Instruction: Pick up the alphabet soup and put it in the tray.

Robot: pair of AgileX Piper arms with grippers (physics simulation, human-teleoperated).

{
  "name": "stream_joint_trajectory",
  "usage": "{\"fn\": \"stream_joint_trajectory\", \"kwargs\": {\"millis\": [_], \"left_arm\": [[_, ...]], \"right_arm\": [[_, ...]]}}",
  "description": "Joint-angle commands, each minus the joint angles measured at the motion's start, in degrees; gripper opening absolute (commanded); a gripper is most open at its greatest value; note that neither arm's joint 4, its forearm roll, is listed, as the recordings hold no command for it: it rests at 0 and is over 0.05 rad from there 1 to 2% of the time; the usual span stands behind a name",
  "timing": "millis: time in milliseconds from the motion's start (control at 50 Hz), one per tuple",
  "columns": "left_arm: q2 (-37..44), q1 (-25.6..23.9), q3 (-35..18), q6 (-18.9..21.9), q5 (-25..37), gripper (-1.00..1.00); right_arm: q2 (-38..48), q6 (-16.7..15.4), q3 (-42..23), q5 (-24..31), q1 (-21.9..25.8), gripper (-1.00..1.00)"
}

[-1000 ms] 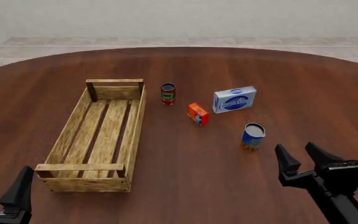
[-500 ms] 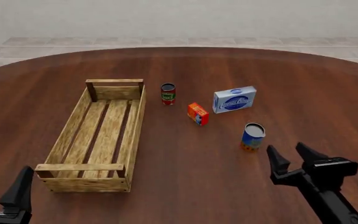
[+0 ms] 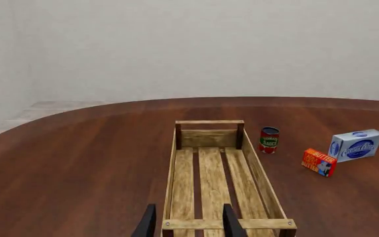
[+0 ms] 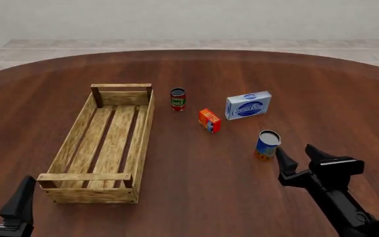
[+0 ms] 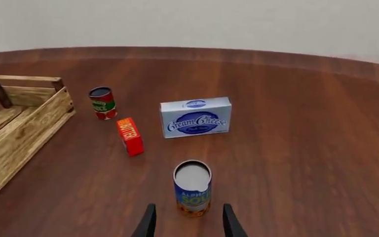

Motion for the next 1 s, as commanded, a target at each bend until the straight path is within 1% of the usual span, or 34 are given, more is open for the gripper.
{"fn": "stream_joint_trajectory", "kwargs": {"millis": [20,120,240,460,1000], "left_arm": [[0.00,0.00,0.00,0.00,0.00,1.00],[0.00,0.00,0.00,0.00,0.00,1.00],[0.00,0.00,0.00,0.00,0.00,1.00],[0.00,0.00,0.00,0.00,0.00,1.00],[0.00,0.00,0.00,0.00,0.00,1.00]], "right_arm": [[2.86,-0.18,-2.03,-0.06,-0.62,1.00],[3.34,0.20,-2.22,-0.06,-1.09,1.00],[4.49,-0.05,-2.99,-0.05,-1.26,1.00],[6.16,0.75,-3.56,-0.05,-1.16,1.00],[10.81,0.01,-7.16,-0.05,-1.05,1.00]]}}
